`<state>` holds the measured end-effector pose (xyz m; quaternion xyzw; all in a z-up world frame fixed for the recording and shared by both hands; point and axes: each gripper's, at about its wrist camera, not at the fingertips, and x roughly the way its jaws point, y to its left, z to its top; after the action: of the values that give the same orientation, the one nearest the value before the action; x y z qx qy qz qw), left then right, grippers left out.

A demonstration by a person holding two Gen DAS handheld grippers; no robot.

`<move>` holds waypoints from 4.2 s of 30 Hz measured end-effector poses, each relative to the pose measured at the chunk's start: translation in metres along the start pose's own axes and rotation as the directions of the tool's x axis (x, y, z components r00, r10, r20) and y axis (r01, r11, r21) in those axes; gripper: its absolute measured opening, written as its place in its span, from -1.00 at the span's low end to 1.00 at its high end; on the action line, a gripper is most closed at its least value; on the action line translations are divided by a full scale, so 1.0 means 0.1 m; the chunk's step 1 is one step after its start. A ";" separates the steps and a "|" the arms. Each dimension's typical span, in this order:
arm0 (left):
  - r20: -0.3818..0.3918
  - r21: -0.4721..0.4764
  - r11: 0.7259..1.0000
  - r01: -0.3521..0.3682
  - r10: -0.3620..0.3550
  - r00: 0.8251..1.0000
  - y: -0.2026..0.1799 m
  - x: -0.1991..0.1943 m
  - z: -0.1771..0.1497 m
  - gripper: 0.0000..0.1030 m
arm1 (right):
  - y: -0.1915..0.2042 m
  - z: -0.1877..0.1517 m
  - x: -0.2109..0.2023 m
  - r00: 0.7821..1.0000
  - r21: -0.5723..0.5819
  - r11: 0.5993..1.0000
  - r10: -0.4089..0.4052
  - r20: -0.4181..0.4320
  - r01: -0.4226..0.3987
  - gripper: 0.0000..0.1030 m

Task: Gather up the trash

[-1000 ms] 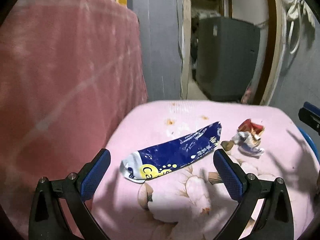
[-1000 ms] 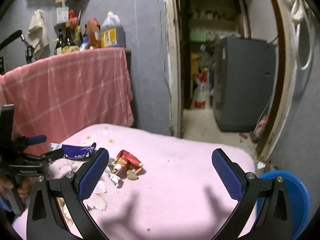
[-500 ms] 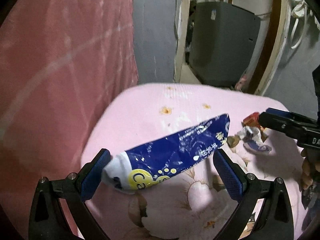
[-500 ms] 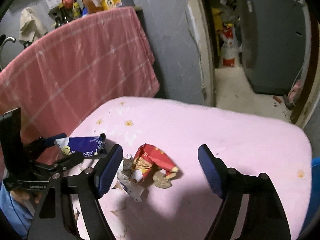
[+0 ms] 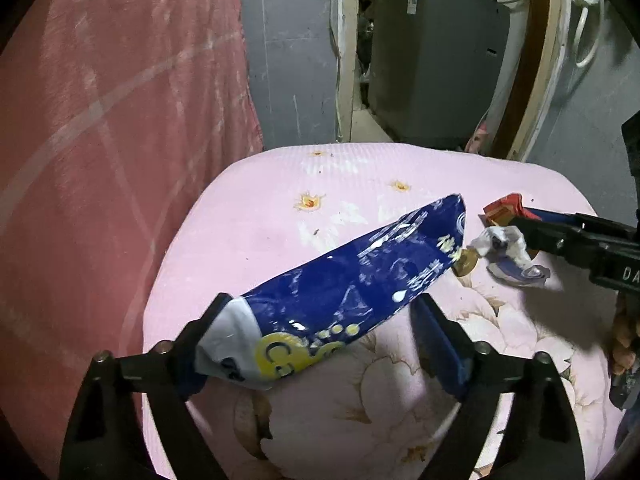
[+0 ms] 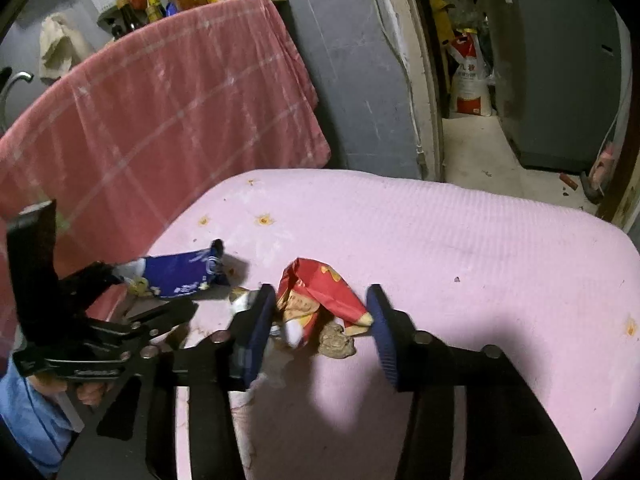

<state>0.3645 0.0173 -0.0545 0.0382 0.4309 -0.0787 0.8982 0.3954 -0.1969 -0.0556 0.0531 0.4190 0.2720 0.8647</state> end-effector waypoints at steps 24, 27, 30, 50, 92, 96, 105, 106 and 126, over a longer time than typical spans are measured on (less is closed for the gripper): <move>0.046 0.059 0.998 -0.011 0.008 0.999 -0.07 -0.07 -0.08 -0.62 | -0.03 -0.05 -0.03 1.000 0.016 1.000 0.004 0.012 -0.004 -0.48; 0.059 0.062 0.998 -0.014 0.010 0.998 -0.06 -0.09 -0.09 -0.62 | -0.03 -0.06 -0.03 1.000 0.022 1.000 0.012 0.013 -0.012 -0.48; 0.077 0.073 0.997 -0.005 -0.001 0.997 -0.09 -0.13 -0.11 -0.63 | -0.04 -0.06 -0.04 1.000 0.030 0.999 0.016 0.018 -0.017 -0.50; 0.131 0.067 0.997 0.044 -0.052 0.990 -0.23 -0.45 -0.32 -1.00 | 0.18 -0.43 -0.65 0.984 -0.013 1.000 0.000 0.180 0.002 -0.54; -0.092 -0.039 0.997 0.067 -0.070 0.993 -0.39 0.31 0.86 0.25 | -0.38 -0.59 -0.95 0.974 0.131 0.991 -0.027 0.226 -0.002 -0.49; -0.152 -0.004 0.996 0.085 -0.085 0.985 -0.43 0.33 0.83 0.25 | -0.40 -0.59 -0.96 0.973 0.136 0.991 -0.018 0.229 -0.013 -0.47; -0.157 0.065 0.985 0.157 -0.146 0.977 -0.37 -0.05 0.50 0.25 | -0.36 -0.61 -0.98 0.974 0.119 0.993 -0.018 0.225 -0.009 -0.47; -0.160 0.069 0.982 0.177 -0.164 0.973 -0.38 -0.09 0.46 0.25 | -0.35 -0.61 -0.97 0.975 0.116 0.993 -0.017 0.223 -0.010 -0.47; 0.042 0.093 0.995 -0.024 0.021 0.999 -0.55 -0.74 -0.30 0.25 | -0.19 -0.67 -0.91 0.980 0.072 0.997 -0.009 0.197 -0.006 -0.47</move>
<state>0.2869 -0.0245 -0.0156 0.0835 0.4078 -0.0894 0.9048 0.3075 -0.2691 -0.0412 0.1106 0.3408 0.2494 0.8997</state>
